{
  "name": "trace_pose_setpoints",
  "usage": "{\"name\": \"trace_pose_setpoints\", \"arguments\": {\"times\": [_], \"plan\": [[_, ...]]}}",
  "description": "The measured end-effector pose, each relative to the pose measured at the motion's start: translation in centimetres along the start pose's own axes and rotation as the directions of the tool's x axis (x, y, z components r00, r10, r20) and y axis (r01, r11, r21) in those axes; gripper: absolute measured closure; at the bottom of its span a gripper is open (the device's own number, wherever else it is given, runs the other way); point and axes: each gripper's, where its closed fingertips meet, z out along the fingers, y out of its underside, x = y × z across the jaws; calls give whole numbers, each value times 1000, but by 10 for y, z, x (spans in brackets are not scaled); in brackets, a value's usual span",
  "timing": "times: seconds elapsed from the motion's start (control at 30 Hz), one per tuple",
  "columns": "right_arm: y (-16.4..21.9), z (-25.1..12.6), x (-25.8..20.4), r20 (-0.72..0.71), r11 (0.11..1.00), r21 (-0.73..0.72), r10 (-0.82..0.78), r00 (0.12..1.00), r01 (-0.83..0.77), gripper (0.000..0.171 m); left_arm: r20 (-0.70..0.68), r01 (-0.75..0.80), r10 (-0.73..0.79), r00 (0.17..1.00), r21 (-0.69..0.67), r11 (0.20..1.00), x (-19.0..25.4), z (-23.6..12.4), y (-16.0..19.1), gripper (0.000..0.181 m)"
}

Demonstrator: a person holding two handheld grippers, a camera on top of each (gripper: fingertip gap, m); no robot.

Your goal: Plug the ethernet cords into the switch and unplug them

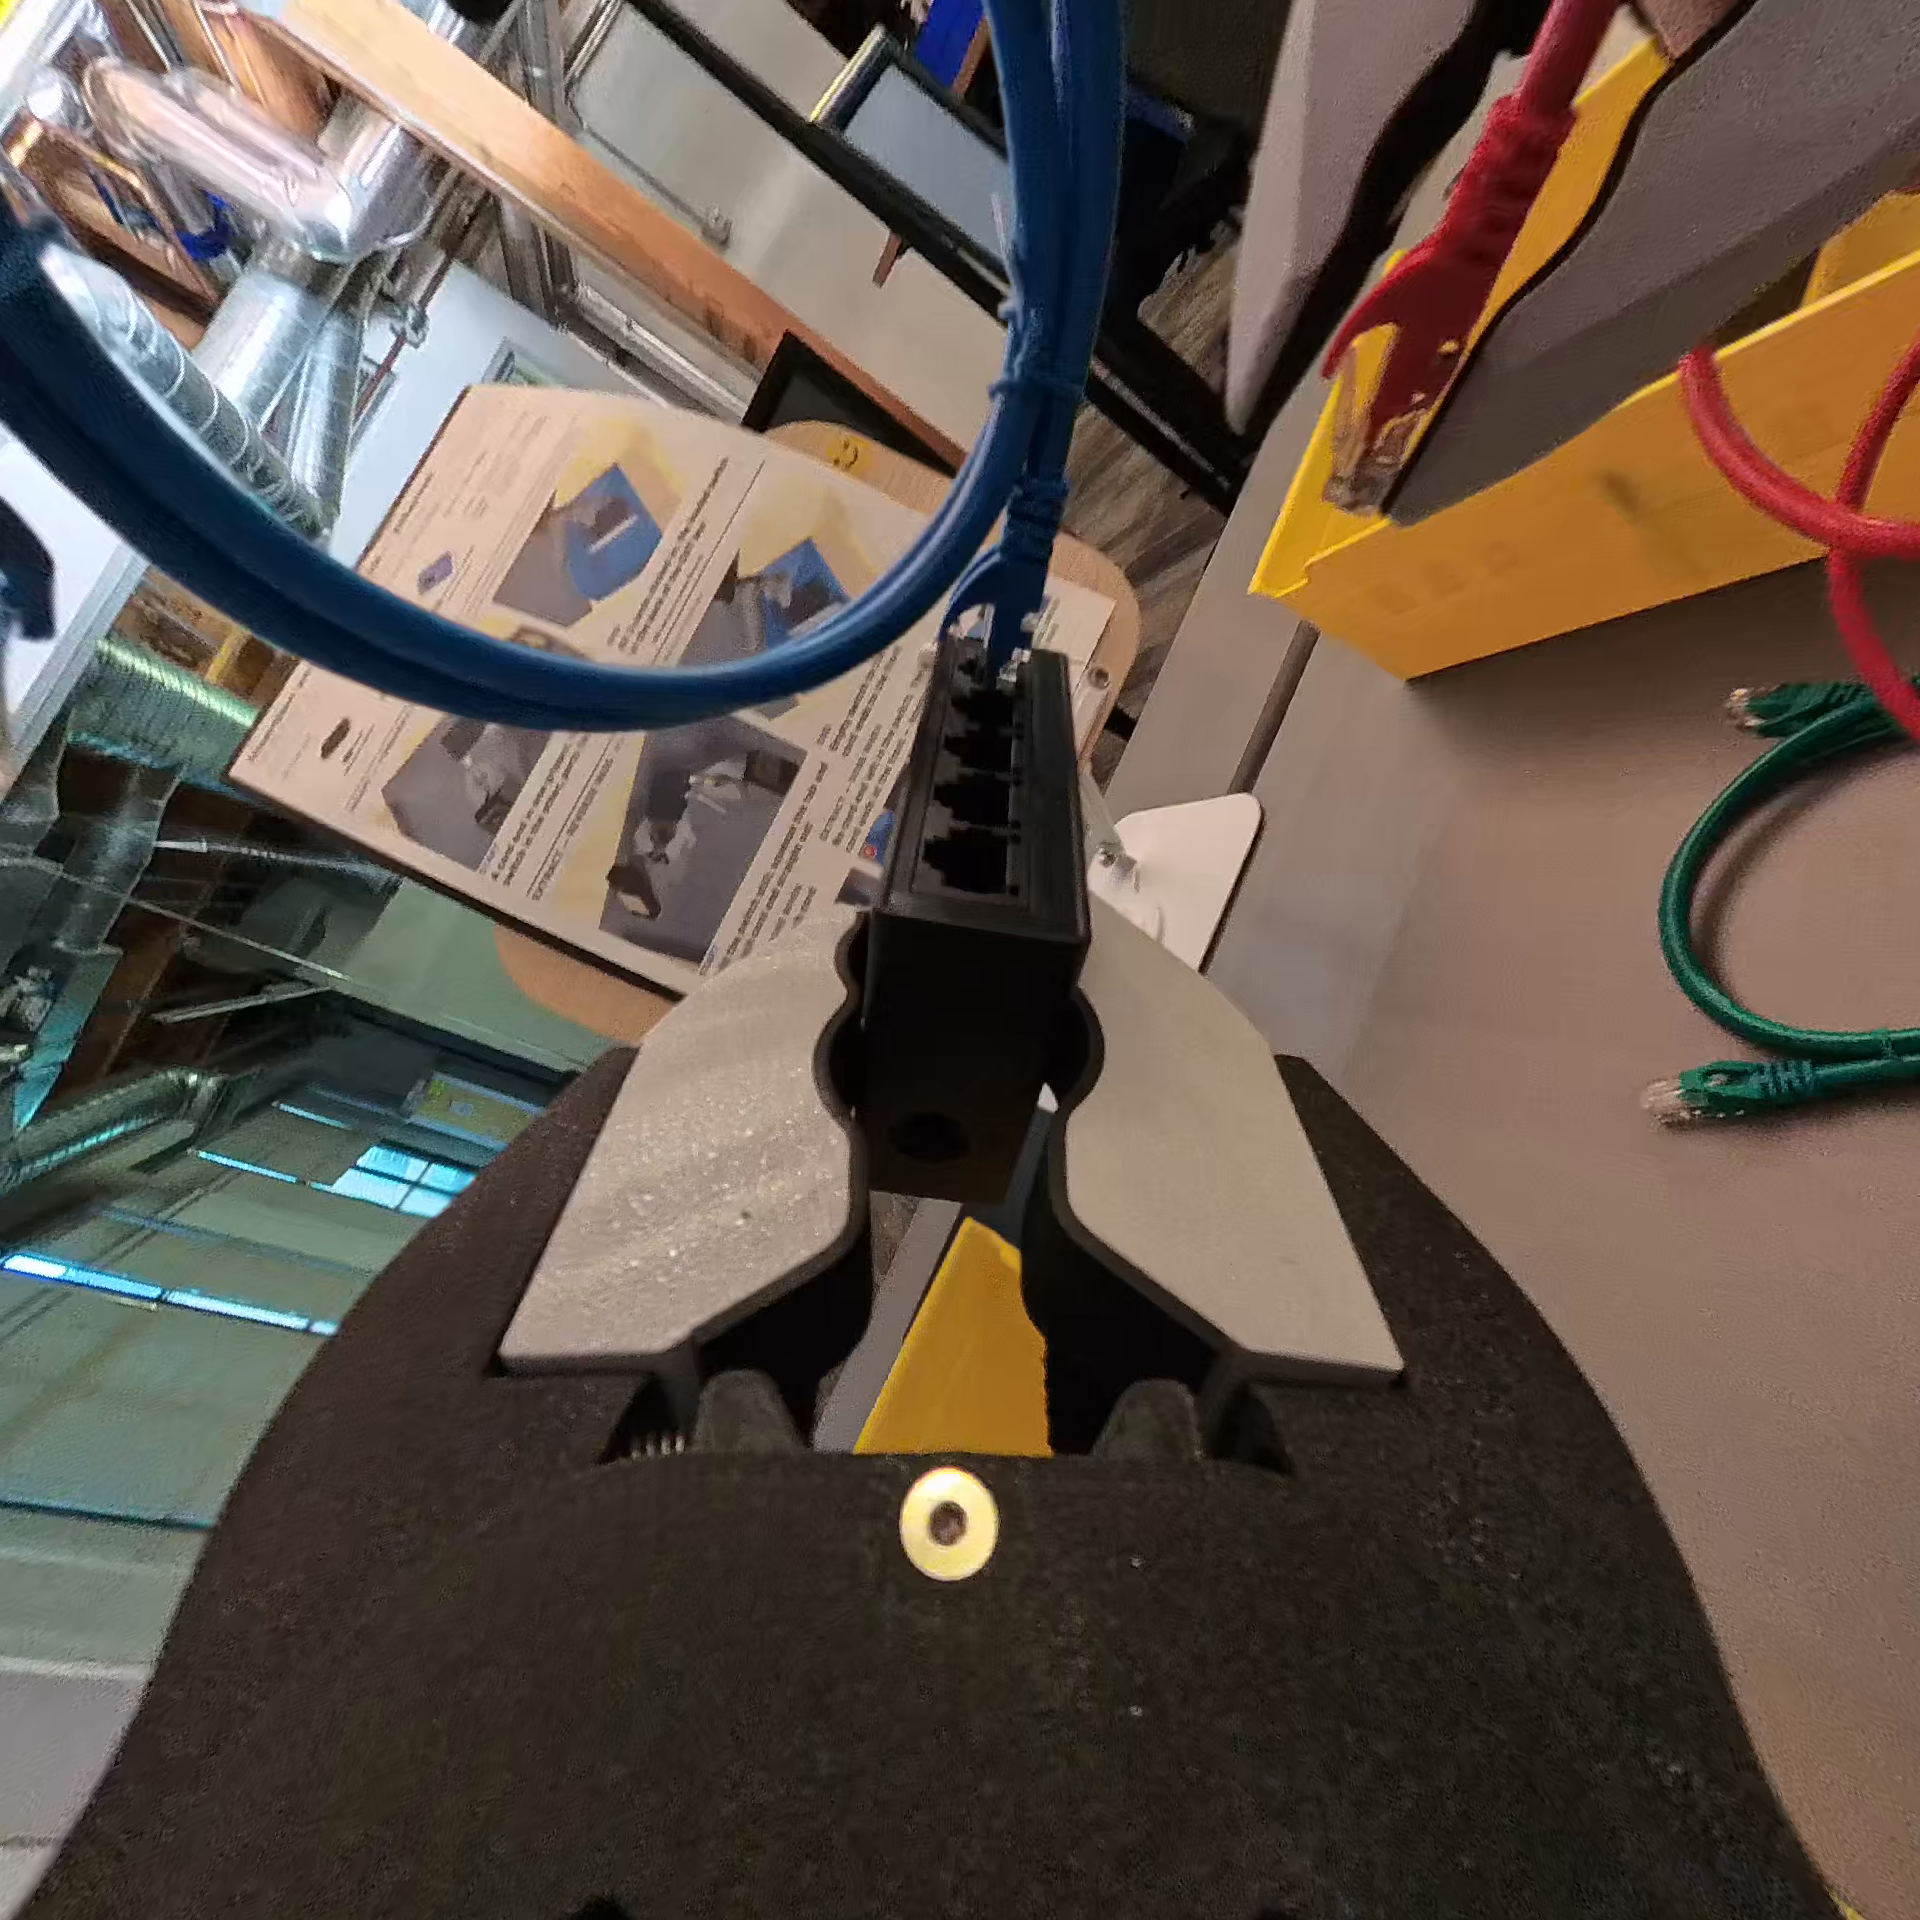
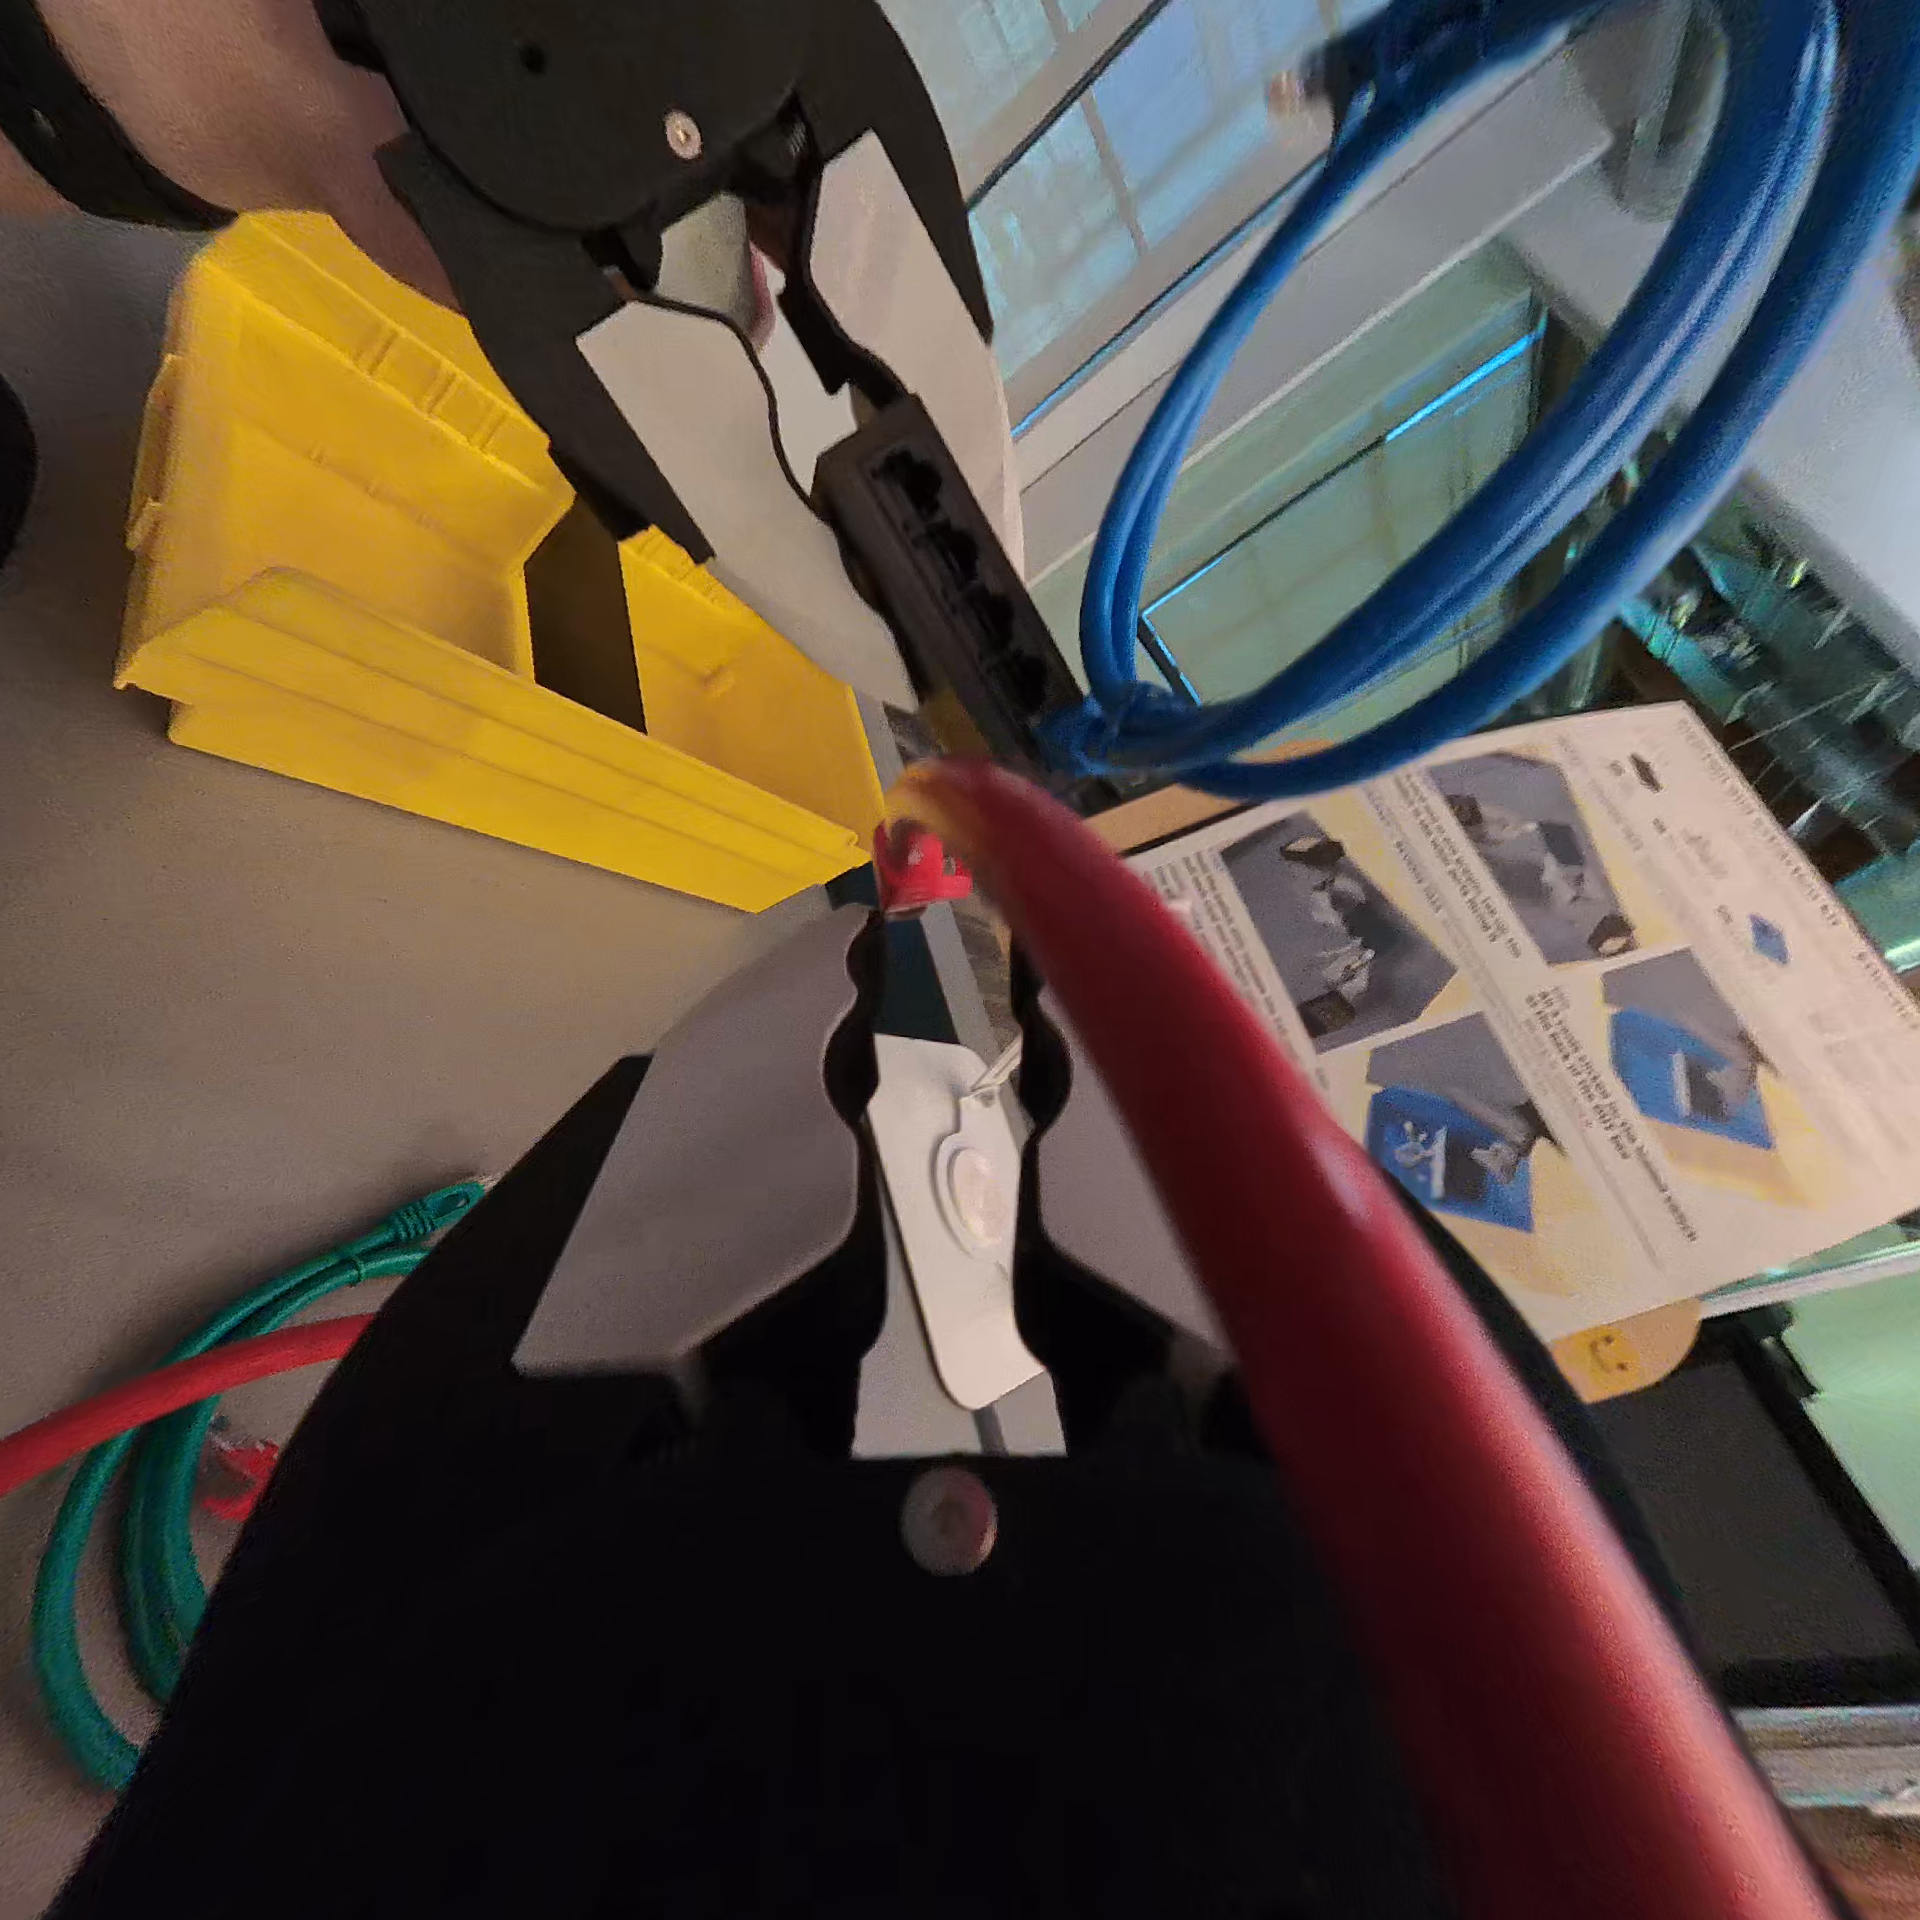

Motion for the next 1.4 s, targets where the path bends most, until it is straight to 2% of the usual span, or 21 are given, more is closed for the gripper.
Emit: {"name": "trace_pose_setpoints", "arguments": {"times": [0.1,0.23,0.33,0.4,0.57,0.67,0.73,0.8,0.87,0.97,1.1,1.17,1.4], "plan": [[10,11,-13,78,994,-19,112,991,-111,147,34,11,-10,999,-36,999,-12,-3,11,151],[23,35,-57,273,951,-53,308,911,-305,141,73,30,-26,997,-65,997,-28,-10,22,150],[41,50,-99,384,895,-192,446,808,-403,140,85,44,-39,996,-57,997,-34,-15,22,151],[56,53,-127,421,853,-333,517,746,-403,140,83,54,-50,995,-47,997,-35,-16,21,150],[75,43,-170,410,697,-565,702,582,-442,132,78,72,-70,994,-25,997,-37,-18,18,151],[79,26,-183,340,529,-714,835,433,-459,110,78,75,-74,994,-13,997,-38,-19,15,151],[85,13,-187,295,458,-783,870,396,-422,105,79,75,-74,994,-2,997,-38,-21,12,151],[90,6,-184,279,475,-784,845,457,-400,104,77,76,-77,994,13,997,-38,-22,8,151],[94,4,-176,277,550,-739,775,569,-390,109,72,78,-80,994,27,997,-37,-23,4,151],[87,0,-167,297,655,-660,677,673,-368,107,68,77,-80,994,39,996,-36,-23,1,151],[67,1,-150,274,740,-514,620,735,-433,127,63,83,-87,994,57,995,-35,-25,-3,151],[65,3,-142,244,757,-474,604,759,-450,127,64,87,-91,994,65,994,-36,-26,-5,151],[128,14,-152,223,747,-626,448,866,-225,126,69,95,-100,993,74,993,-38,-29,-6,151]]}}
